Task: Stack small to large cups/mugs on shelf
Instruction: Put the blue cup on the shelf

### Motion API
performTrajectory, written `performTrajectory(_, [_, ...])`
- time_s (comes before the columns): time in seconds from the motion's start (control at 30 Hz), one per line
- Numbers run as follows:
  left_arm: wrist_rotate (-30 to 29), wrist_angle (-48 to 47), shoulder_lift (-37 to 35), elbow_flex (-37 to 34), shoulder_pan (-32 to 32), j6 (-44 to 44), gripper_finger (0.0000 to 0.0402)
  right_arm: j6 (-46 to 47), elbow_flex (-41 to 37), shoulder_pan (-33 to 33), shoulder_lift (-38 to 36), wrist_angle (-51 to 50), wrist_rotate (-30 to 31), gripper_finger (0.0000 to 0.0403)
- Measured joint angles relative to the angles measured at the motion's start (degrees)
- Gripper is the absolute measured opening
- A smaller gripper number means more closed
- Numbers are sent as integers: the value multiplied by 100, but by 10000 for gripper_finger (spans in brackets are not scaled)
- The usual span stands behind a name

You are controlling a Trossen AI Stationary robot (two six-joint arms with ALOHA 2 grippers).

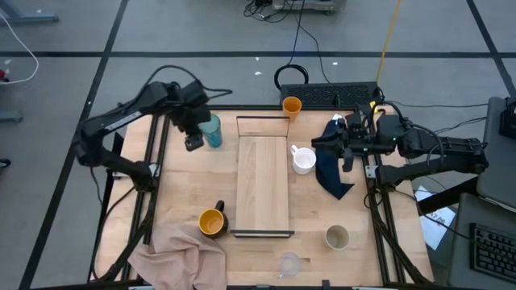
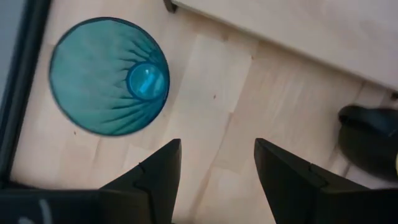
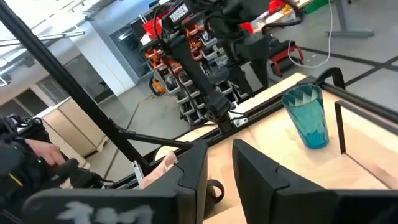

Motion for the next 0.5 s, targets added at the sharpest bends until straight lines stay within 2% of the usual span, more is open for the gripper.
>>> performTrajectory(0.17, [72, 14, 351, 0, -2, 603, 202, 175, 0, 0, 0, -52, -2, 69])
performTrajectory(0.5, [-344, 224, 609, 0, 33, 1154, 202, 281, 0, 0, 30, -89, 2, 69])
